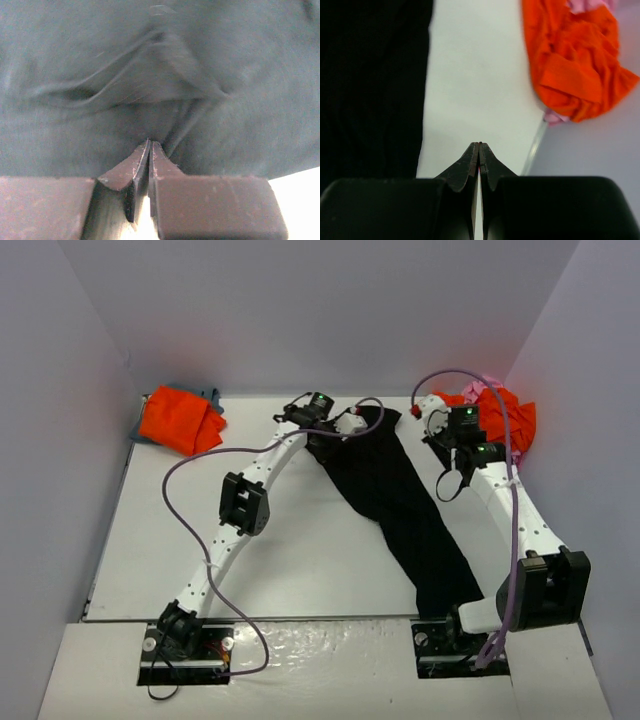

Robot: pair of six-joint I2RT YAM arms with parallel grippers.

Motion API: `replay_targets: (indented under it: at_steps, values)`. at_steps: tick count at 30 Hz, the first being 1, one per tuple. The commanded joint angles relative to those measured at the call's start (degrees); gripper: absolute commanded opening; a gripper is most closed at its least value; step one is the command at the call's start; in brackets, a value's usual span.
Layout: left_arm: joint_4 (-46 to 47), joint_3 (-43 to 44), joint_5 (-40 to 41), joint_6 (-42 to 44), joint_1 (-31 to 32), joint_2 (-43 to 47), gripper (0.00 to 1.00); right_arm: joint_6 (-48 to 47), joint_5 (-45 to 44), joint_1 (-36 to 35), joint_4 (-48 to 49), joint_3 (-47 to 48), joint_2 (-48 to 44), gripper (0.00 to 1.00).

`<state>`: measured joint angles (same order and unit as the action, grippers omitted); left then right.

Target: Fold and stack the t-shirts

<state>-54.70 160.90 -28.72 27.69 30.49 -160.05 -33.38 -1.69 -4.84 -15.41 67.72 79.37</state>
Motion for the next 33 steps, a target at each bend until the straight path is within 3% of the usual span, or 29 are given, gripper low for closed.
replay_targets:
  at_steps: [1, 6, 12, 15, 18, 20, 22, 24, 26, 28, 33]
  values:
    - [-3.87, 1.18, 1.52, -5.82, -12.44, 0.37, 0.00, -3.19, 7.54, -6.05, -6.16, -0.37, -0.97, 0.00]
    - [-3.53, 0.46, 4.84, -8.31, -16.32, 1.76, 0.02, -4.61, 13.95, -9.80, -12.67, 1.54, 2.38, 0.00]
    - [-2.14, -0.54, 5.67, -10.31, -17.59, 2.97, 0.11, -5.97, 13.46, -18.16, -21.45, 2.93, 8.45, 0.00]
    - [-0.40, -0.16, 7.33, -12.07, -17.52, 3.51, 0.23, -5.40, 13.49, -23.38, -22.24, 1.49, 8.35, 0.00]
    - [0.27, -0.79, 4.46, -12.90, -17.92, 6.35, 0.27, -4.94, 12.50, -26.14, -21.57, 0.68, 6.08, 0.00]
    - [1.86, -3.15, 3.00, -15.54, -17.79, 10.73, 0.46, -5.05, 12.24, -27.53, -21.99, -0.15, 5.20, 0.00]
    - [2.04, -4.56, 7.58, -15.81, -16.07, 15.68, 0.62, -6.04, 12.07, -28.85, -24.13, -1.14, 5.77, 0.00]
    - [2.86, -8.20, 11.18, -14.88, -14.77, 21.17, 0.70, -6.08, 11.47, -31.66, -26.94, -1.47, 7.20, 0.00]
    - [5.46, -14.88, 13.97, -14.63, -13.54, 28.07, 0.86, -6.40, 10.22, -33.44, -30.38, -2.07, 9.33, 0.00]
    - [5.87, -18.65, 15.42, -14.64, -13.02, 32.20, 0.92, -7.30, 10.21, -33.52, -31.73, -3.47, 9.91, 0.00]
    - [1.39, -19.37, 18.76, -17.12, -14.24, 33.99, 0.92, -10.65, 8.86, -34.13, -33.76, -6.70, 10.75, 0.00]
